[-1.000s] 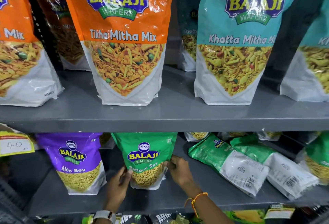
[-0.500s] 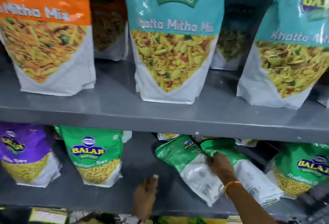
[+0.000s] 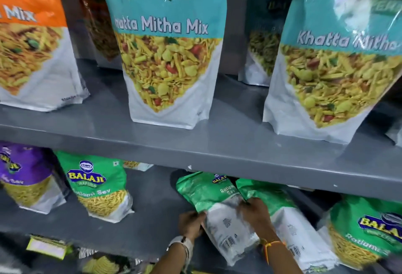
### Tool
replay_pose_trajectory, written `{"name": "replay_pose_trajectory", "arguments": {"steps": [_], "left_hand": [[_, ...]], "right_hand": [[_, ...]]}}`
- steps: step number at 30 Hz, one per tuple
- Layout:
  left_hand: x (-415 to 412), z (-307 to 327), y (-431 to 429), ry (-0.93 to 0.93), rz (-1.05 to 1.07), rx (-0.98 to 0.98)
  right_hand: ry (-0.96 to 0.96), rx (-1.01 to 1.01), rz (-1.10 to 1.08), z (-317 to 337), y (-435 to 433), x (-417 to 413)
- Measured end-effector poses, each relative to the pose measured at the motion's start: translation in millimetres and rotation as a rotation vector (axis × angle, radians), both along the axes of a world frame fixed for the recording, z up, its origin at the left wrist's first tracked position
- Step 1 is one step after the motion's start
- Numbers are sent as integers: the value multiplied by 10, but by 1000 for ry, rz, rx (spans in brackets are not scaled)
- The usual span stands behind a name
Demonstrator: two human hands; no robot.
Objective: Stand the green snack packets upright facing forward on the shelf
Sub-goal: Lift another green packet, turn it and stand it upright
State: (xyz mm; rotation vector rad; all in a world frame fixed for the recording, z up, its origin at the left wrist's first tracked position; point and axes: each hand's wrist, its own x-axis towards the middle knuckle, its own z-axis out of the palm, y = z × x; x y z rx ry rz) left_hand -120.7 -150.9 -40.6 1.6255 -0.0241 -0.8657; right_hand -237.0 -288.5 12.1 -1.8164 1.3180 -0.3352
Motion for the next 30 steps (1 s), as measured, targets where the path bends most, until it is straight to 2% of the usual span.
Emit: {"name": "replay_pose_trajectory", "arguments": {"steps": [4, 6, 10, 12, 20, 23, 27, 30], "left_hand": [[180, -49, 56, -139, -4, -21], [232, 174, 132, -231, -23, -3], [385, 517, 163, -444, -38, -67], [471, 602, 154, -499, -48, -95], [746, 533, 172, -653, -45, -155], [715, 438, 246, -657, -60, -157], [536, 475, 399, -766, -58, -129], [439, 631, 472, -822, -86, -149]], "right_hand": [[-103, -44, -25, 7, 66, 47], [-217, -24, -42, 20, 108, 121], [-485, 86, -196, 154, 210, 226], [-548, 140, -214, 241, 279, 267], [-520, 65, -263, 124, 294, 537], [-478, 38, -217, 22, 354, 546], [-430, -13, -166, -59, 420, 472], [-411, 2, -26, -20, 544, 406]]}}
